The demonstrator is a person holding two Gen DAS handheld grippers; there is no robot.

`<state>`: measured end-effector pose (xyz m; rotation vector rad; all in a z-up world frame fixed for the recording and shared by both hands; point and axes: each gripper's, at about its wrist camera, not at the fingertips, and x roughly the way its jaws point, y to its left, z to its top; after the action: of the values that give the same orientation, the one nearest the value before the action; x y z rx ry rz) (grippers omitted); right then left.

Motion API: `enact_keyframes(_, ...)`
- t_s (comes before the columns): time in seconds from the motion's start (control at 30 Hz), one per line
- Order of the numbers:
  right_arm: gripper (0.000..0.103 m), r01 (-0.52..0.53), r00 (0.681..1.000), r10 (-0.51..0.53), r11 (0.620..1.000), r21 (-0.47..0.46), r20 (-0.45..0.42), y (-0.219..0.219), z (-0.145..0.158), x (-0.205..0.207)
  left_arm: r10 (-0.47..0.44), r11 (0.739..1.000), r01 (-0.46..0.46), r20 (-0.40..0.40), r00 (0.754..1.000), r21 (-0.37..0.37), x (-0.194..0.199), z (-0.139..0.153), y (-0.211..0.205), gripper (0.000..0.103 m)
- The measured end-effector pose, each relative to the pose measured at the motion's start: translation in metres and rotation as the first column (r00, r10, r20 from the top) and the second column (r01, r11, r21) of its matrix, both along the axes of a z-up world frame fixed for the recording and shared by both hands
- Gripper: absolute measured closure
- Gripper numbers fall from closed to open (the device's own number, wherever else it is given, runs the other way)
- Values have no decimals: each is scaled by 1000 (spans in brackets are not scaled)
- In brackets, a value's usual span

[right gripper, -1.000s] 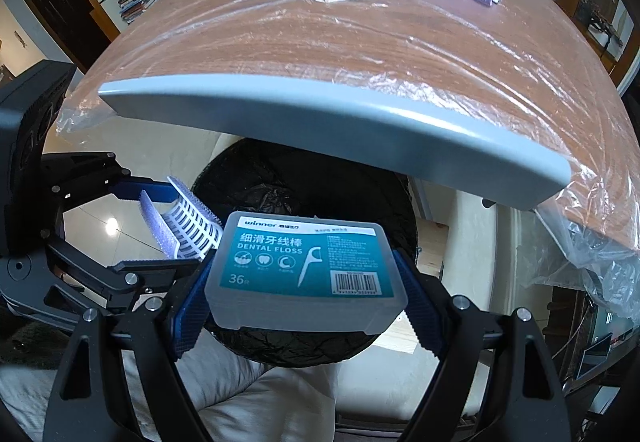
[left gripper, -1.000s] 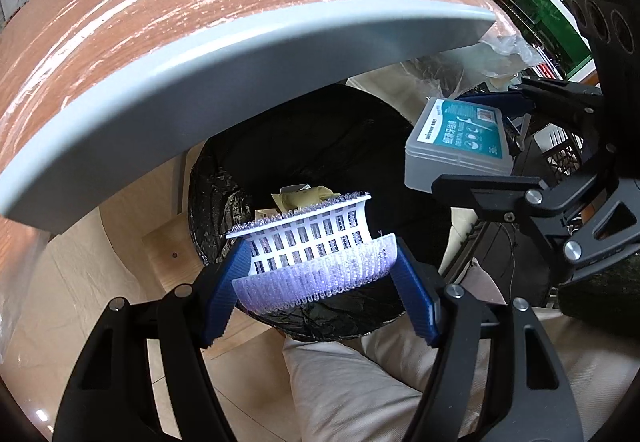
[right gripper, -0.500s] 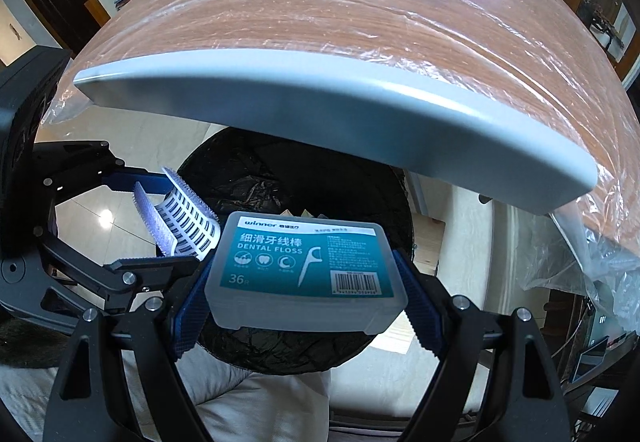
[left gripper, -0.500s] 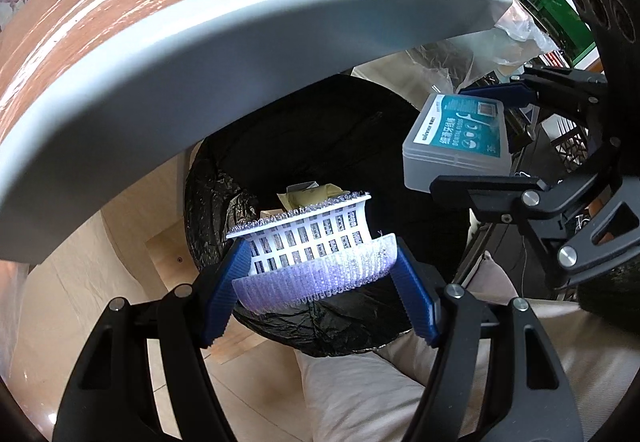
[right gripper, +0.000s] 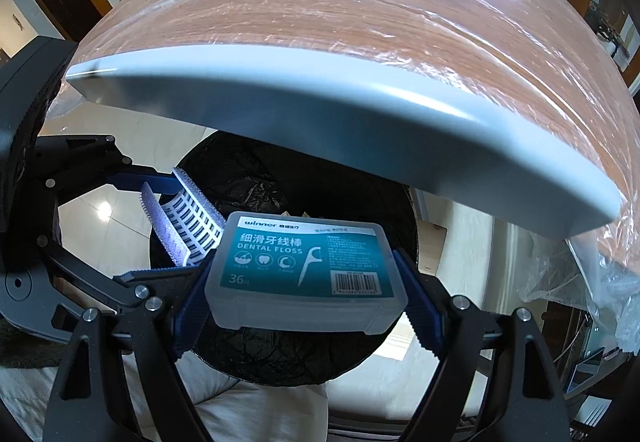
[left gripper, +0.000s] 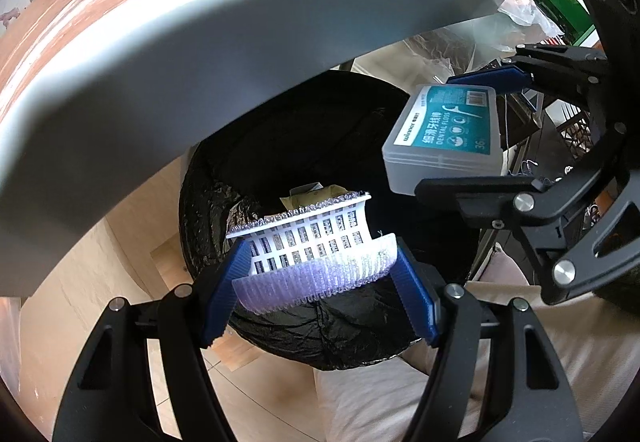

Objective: Collect trash
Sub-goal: 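Open both tools to drop the roller and floss box into the bin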

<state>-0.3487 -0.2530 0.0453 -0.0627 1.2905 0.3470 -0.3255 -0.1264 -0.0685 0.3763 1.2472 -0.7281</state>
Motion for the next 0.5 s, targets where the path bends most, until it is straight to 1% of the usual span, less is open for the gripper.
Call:
enact_keyframes(0.33, 21, -6, 1000, 6, 1000, -5, -8, 0, -3, 3, -24, 999, 24, 9, 1000, 32, -2, -7, -8, 32)
enact_keyframes(0.4, 21, -10, 1000, 10, 1000, -2, -7, 1, -2, 2, -29, 999, 29, 4, 1000, 25, -1, -7, -9, 32)
enact_keyframes(0.47, 21, -13, 1000, 13, 1000, 6, -2, 1, 0, 1, -38, 999, 38, -1, 999, -1, -1, -6, -11, 31)
enact_keyframes(0.5, 20, -11, 1000, 11, 1000, 9, 1, 0, 1, 1, -41, 999, 41, -2, 999, -10, 0, -5, -11, 26)
